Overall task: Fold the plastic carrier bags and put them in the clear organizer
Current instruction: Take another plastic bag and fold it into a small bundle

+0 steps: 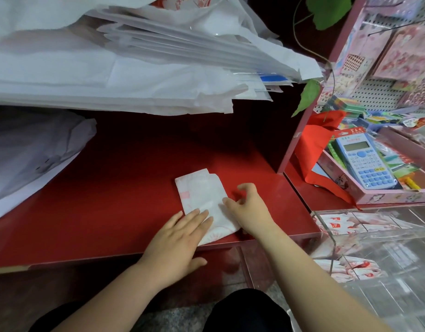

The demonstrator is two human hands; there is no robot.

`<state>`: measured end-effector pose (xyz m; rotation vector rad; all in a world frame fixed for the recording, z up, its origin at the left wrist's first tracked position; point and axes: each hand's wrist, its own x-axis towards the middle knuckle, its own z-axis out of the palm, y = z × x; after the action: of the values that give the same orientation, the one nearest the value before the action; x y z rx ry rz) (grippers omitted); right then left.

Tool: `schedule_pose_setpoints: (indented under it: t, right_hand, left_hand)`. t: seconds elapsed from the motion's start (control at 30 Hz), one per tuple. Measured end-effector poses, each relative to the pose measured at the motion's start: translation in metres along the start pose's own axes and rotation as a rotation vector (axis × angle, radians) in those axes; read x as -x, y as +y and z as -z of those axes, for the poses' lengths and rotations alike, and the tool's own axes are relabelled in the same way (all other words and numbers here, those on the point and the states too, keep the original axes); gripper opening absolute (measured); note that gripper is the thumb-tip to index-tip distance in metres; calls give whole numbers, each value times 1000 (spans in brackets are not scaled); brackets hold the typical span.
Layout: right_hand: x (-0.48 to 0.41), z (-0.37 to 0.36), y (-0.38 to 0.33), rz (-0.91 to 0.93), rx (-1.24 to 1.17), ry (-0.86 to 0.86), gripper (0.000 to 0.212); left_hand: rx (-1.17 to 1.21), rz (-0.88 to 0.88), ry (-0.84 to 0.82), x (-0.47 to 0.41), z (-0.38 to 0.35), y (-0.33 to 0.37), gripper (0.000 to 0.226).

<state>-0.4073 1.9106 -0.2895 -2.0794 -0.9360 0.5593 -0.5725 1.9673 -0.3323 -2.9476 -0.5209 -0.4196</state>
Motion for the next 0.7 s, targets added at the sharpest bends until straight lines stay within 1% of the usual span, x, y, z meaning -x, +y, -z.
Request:
schedule_pose_setpoints:
  t: [0.03, 0.07, 0.1, 0.13, 0.17, 0.2, 0.23, 0.27, 0.33, 0.37, 0.43, 0.5, 0.57, 0.6, 0.63, 0.67, 0.7]
  right_hand:
    - [7, -1, 6, 97, -35, 86, 40]
    - [15, 0, 13, 246, -51, 151, 43]
    - [21, 1, 21, 410, -33, 154, 47]
    - [27, 2, 31, 557, 32, 103, 54]
    - [32, 2, 41, 675, 125, 34, 62]
    - [35, 2, 50, 751, 231, -39, 69]
    - [39, 2, 55, 802, 329, -106, 75]
    - [41, 1, 59, 841, 417, -140, 77]
    - [43, -3, 61, 893, 533, -118, 72]
    - [44, -6, 59, 908, 546, -84, 66]
    - [44, -15, 56, 940, 533, -21, 54]
    - [44, -25, 50, 986, 513, 53, 51]
    - [42, -33, 47, 1020, 469, 128, 44]
    - [40, -35, 46, 1019, 450, 161, 37]
    - [39, -36, 44, 1000, 427, 180, 30]
    - [39, -36, 42, 971, 384, 175, 25]
    - [39, -35, 38, 928, 324, 157, 22]
  left_hand:
    - [45, 10, 16, 2, 0, -1, 82]
    - [83, 11, 59, 5, -2, -3, 80]
    - [119, 10, 78, 9, -1, -4, 74]
    - [147, 0, 112, 13, 0, -5, 64]
    - [174, -17, 152, 18, 1, -7, 48]
    - [208, -29, 193, 23, 1, -8, 35]
    - [247, -15, 207, 27, 3, -9, 36]
    - [271, -16, 228, 30, 2, -9, 42]
    - [296, 2, 282, 34, 3, -10, 45]
    - [310, 14, 309, 36, 4, -9, 47]
    - [354, 51, 308, 38, 3, -7, 63]
    - [385, 103, 316, 41, 0, -6, 71]
    - [432, 144, 325, 44, -3, -10, 67]
    - [451, 158, 313, 44, -3, -12, 60]
    - [443, 153, 316, 44, 0, -14, 47]
    - [432, 170, 328, 43, 0, -16, 36]
    - [453, 229, 327, 42, 1, -16, 31]
